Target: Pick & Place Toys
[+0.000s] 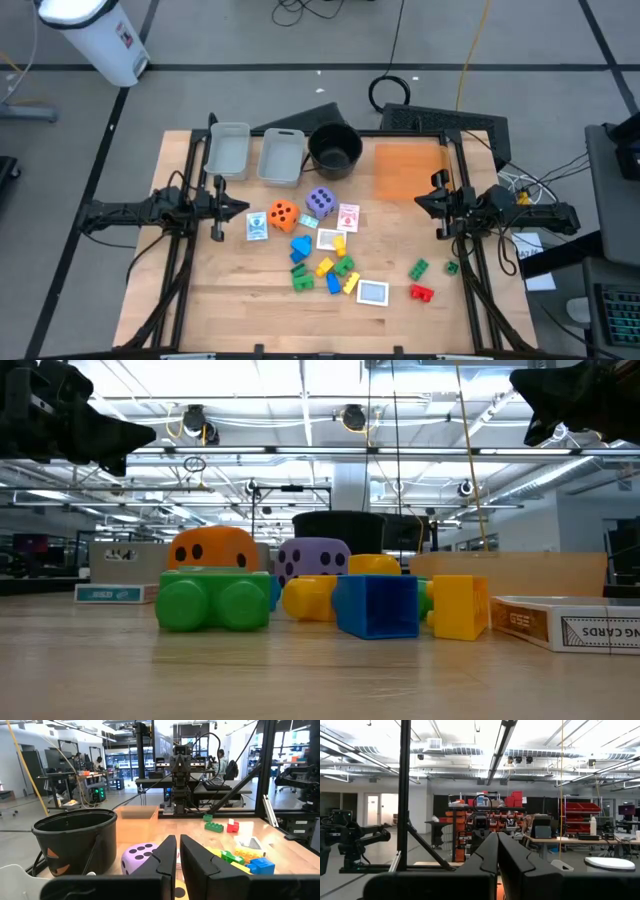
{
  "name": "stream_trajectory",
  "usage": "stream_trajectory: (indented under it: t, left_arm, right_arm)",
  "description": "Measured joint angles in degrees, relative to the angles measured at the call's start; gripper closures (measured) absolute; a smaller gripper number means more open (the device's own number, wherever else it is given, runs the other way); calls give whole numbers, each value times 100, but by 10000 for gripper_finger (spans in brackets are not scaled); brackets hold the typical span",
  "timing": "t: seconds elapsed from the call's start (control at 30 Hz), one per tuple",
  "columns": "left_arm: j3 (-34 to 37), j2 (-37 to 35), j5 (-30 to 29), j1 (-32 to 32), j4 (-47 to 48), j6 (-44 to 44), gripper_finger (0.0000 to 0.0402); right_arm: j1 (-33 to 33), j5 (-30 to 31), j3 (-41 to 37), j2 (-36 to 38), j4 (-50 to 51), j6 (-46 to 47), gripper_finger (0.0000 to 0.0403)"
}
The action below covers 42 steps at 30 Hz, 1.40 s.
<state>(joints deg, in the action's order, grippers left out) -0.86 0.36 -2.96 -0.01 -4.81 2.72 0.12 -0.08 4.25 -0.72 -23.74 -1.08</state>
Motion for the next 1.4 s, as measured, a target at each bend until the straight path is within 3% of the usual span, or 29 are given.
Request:
stream_trajectory:
  t: [0.43, 0.7, 0.93, 1.2, 1.4]
  left_arm:
    - [0, 0, 0, -1, 2, 0, 369]
    - [0, 0, 0, -1, -1, 0, 369]
    - [0, 0, 0, 0, -3, 0, 369]
    - [0, 0, 0, 0, -5, 0, 369]
    - [0, 0, -13, 4, -5, -7, 369]
  right_arm:
    - [-2, 41, -1, -1, -200, 525, 399]
    - [-3, 785, 244, -232, -80, 1216, 399]
    - [-4, 811, 968, -1280, -66, 714, 398]
    - [-12, 1529, 1862, -2673, -174, 169, 399]
    - [-13, 1655, 2224, -3482, -266, 184, 399]
